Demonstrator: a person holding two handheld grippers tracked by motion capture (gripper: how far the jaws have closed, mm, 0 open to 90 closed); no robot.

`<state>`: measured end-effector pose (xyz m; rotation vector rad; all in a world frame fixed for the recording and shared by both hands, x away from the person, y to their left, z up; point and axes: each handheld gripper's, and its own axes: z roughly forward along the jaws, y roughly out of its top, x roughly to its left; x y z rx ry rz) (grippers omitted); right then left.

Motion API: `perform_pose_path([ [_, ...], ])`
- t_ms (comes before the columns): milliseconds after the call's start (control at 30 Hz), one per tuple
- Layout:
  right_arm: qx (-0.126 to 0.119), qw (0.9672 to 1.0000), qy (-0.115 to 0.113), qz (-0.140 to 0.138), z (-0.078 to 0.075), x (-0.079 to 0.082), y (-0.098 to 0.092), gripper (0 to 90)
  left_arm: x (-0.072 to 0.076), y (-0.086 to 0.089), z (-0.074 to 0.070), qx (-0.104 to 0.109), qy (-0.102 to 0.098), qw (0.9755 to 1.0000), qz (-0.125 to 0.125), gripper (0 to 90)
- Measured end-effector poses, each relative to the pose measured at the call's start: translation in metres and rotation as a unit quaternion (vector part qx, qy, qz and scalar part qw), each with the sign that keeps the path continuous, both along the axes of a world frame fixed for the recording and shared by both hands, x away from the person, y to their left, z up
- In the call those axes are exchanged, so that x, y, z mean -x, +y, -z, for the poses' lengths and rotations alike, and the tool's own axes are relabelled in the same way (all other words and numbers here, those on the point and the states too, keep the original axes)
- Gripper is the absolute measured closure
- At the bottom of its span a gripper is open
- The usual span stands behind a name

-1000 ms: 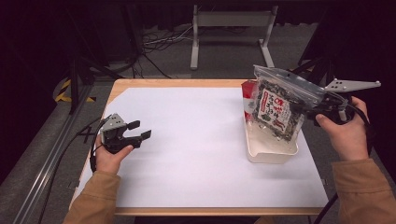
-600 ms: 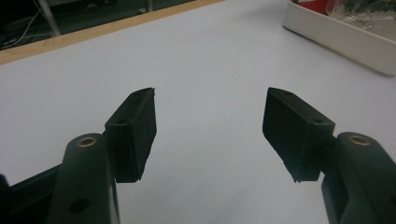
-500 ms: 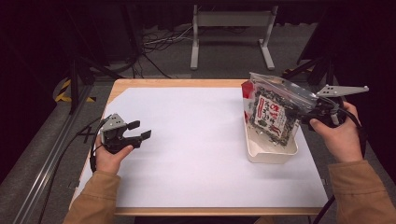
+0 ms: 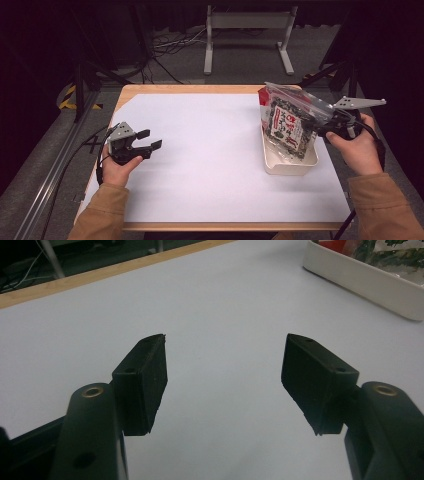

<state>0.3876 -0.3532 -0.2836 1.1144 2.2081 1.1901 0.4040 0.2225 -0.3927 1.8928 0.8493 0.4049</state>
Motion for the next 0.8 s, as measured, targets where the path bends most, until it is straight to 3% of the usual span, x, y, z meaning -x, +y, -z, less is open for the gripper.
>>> perform_pose_path([
  [200, -0.012, 0.9999, -0.008, 0.002, 0.008, 0.000, -0.002, 76.2, 0.002, 0.000, 0.000, 0.000, -0.002, 1.0000, 0.000, 35.8],
  [533, -0.076, 0.9968, -0.019, 0.019, 0.027, 0.001, -0.028, 76.0, 0.005, 0.004, 0.002, 0.007, 0.004, 1.0000, -0.001, 35.7],
  [800, -0.077, 0.9960, -0.044, 0.007, 0.027, 0.003, -0.025, 74.3, 0.007, 0.004, 0.004, 0.004, 0.006, 1.0000, 0.001, 35.2],
])
